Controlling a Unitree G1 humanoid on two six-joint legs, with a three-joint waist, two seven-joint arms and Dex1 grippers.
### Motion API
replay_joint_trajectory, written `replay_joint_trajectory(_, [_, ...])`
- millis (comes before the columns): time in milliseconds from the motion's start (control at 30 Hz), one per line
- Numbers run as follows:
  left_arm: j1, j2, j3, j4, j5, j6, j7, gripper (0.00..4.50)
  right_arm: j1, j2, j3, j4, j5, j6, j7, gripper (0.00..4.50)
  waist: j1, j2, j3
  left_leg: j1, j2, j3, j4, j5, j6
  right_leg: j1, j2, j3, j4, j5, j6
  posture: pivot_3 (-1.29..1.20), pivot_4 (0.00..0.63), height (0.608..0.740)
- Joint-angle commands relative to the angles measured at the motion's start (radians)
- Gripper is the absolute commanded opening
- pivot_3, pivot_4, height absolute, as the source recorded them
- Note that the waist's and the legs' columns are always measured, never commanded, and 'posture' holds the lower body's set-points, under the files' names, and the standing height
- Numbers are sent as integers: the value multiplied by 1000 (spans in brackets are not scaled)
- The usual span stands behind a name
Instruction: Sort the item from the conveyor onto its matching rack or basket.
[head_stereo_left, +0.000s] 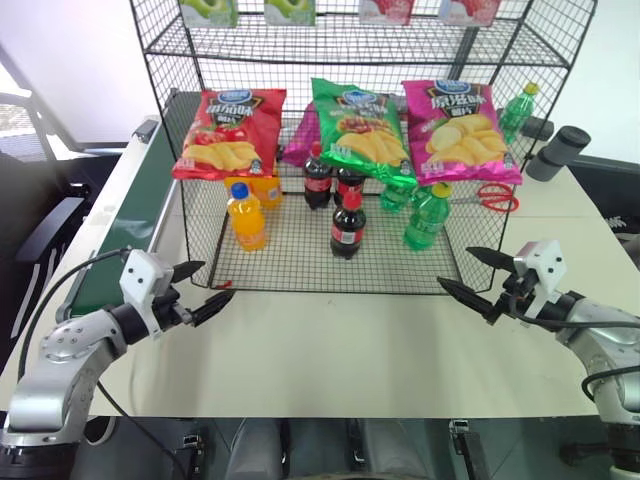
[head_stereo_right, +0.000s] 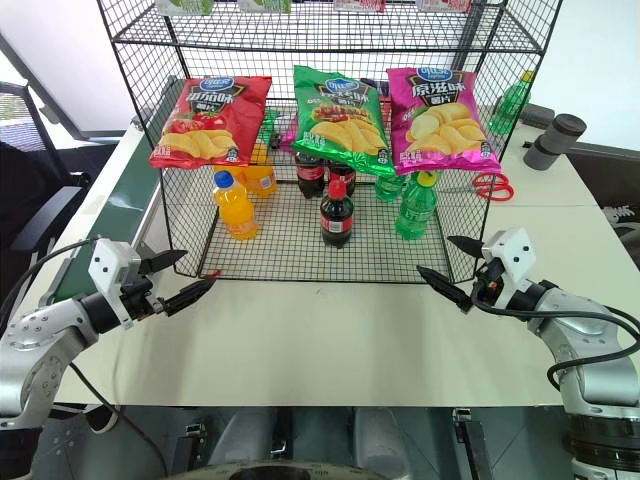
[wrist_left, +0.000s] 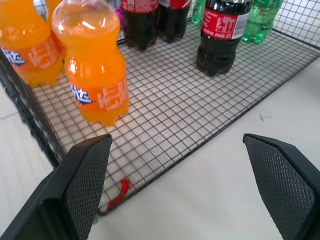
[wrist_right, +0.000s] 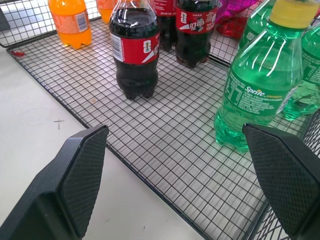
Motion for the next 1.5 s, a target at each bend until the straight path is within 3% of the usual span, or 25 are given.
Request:
replay_joint_trajectory(33, [18,7,42,-52,-22,-3,2,4500,5,6,-15,-23,8,-16,-5,4462,0,0,0,0,0,0,0,0,0,0,0,0,0,0,0,0,150,740])
replay_joint_trajectory(567, [6,-90,100,3,2,-73,110,4500,-48,53,22,46,-29,-57,-41,4462,0,0,0,0,0,0,0,0,0,0,0,0,0,0,0,0,150,740])
replay_joint_trajectory(1500, [49,-118,108,78,31,-197,133,4500,-23,99,65,-8,-12,-55,-40,4462,0,0,0,0,0,0,1,0,0,0,0,0,1,0,0,0,150,740])
